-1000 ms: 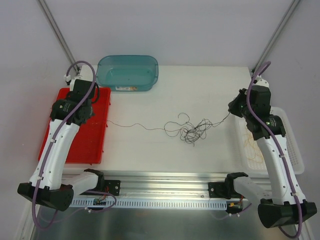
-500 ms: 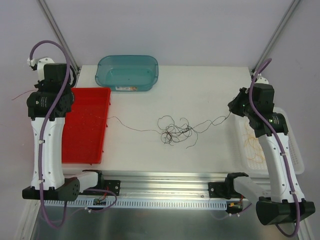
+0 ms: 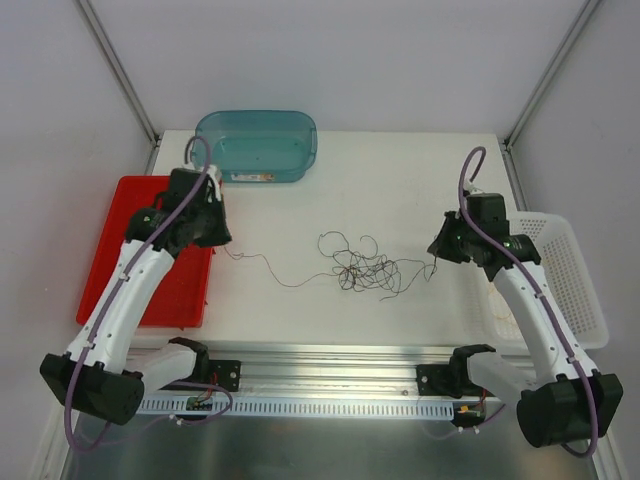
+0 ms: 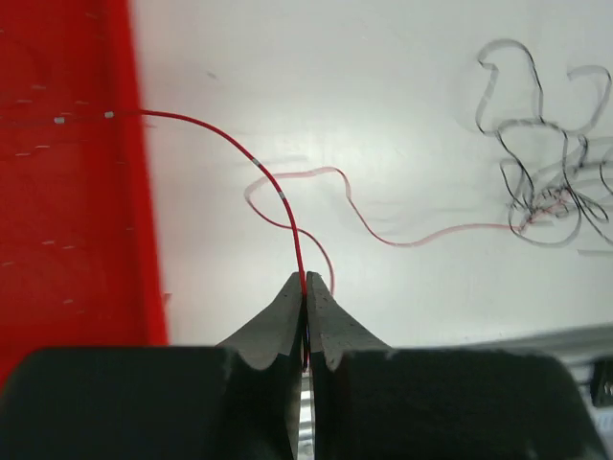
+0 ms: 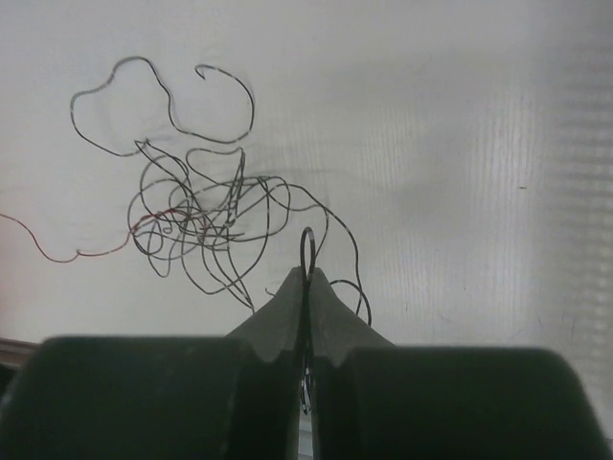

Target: Untangle the cables

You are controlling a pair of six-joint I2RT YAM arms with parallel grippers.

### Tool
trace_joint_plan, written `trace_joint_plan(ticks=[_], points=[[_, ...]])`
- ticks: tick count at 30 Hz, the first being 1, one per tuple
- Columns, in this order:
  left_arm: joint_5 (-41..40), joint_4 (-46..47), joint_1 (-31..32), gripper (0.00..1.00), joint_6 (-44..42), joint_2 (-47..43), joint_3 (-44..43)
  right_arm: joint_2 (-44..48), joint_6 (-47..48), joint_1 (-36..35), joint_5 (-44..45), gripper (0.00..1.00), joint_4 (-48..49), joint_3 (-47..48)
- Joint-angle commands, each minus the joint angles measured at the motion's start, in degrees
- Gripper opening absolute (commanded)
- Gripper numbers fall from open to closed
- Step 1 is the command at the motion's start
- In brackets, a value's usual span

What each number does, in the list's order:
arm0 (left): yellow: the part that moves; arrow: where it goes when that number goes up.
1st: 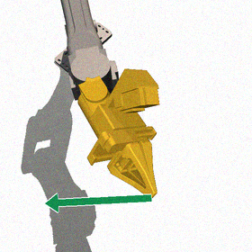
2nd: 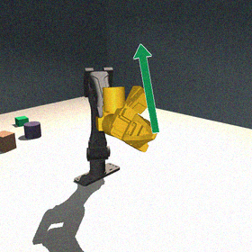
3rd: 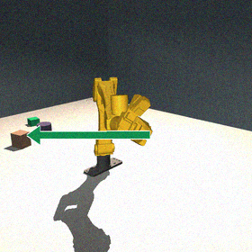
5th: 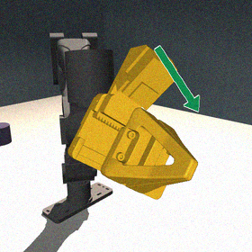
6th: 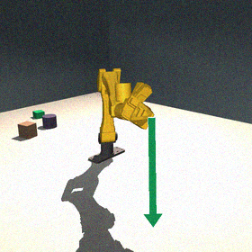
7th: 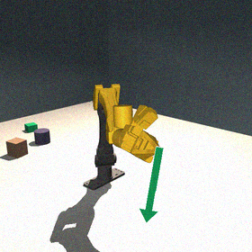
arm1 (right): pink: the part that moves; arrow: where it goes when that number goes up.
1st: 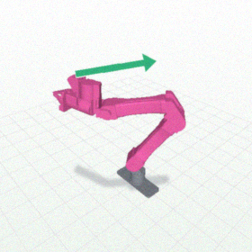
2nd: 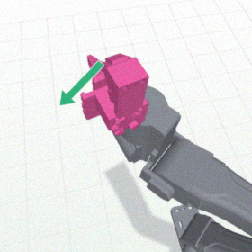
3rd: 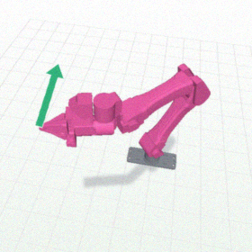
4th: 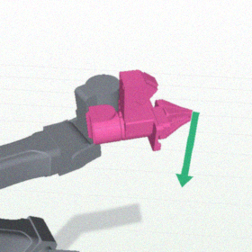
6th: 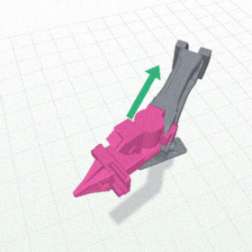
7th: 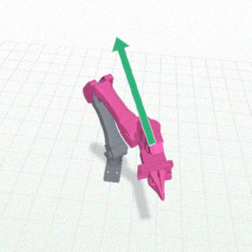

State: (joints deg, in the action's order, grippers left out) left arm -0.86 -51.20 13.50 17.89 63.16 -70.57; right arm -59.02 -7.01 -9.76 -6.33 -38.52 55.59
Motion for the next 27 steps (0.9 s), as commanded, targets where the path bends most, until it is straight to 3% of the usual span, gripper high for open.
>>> trace_joint_plan(ticks=[1,7,11,14,15,16,18,19,22,23,27], points=[[5.6,8.0,6.6,0.02,4.5,2.0,5.4,-0.3,-0.1,-2.4,-0.4,0.04,2.4,-3.3],[-2.7,9.7,10.1,0.09,6.6,10.6,14.1,-3.2,-0.7,-9.1,2.0,0.11,3.3,-6.7],[-1.5,9.8,12.6,0.15,7.2,15.1,16.3,-5.0,-1.2,-13.3,3.4,0.16,3.9,-6.6],[-0.5,9.7,15.4,0.25,7.5,15.9,16.5,-5.7,-0.8,-15.0,4.3,0.28,3.5,-5.7],[0.2,9.7,16.0,0.29,7.6,14.8,16.3,-5.7,-0.8,-15.2,4.4,0.37,3.3,-5.3],[0.5,9.6,16.5,0.44,7.9,13.8,15.9,-5.2,-0.4,-15.4,4.6,0.41,3.1,-5.1],[2.1,9.6,17.5,0.61,7.8,10.3,14.5,-4.5,0.1,-16.0,4.7,0.54,2.6,-4.1],[2.4,9.6,17.7,0.76,7.2,9.1,13.9,-3.7,0.4,-16.1,5.0,0.58,2.4,-3.7],[5.3,9.7,18.2,0.84,3.1,5.5,11.5,-2.3,1.8,-16.5,5.0,0.7,1.0,-2.3],[6.3,9.8,18.4,0.84,1.5,5.1,10.3,-2.0,2.0,-16.6,4.7,0.77,0.7,-1.9],[9.5,9.7,23.0,0.84,-9.2,5.7,8.0,-0.3,1.8,-16.7,3.3,0.89,0.7,-1.8]])
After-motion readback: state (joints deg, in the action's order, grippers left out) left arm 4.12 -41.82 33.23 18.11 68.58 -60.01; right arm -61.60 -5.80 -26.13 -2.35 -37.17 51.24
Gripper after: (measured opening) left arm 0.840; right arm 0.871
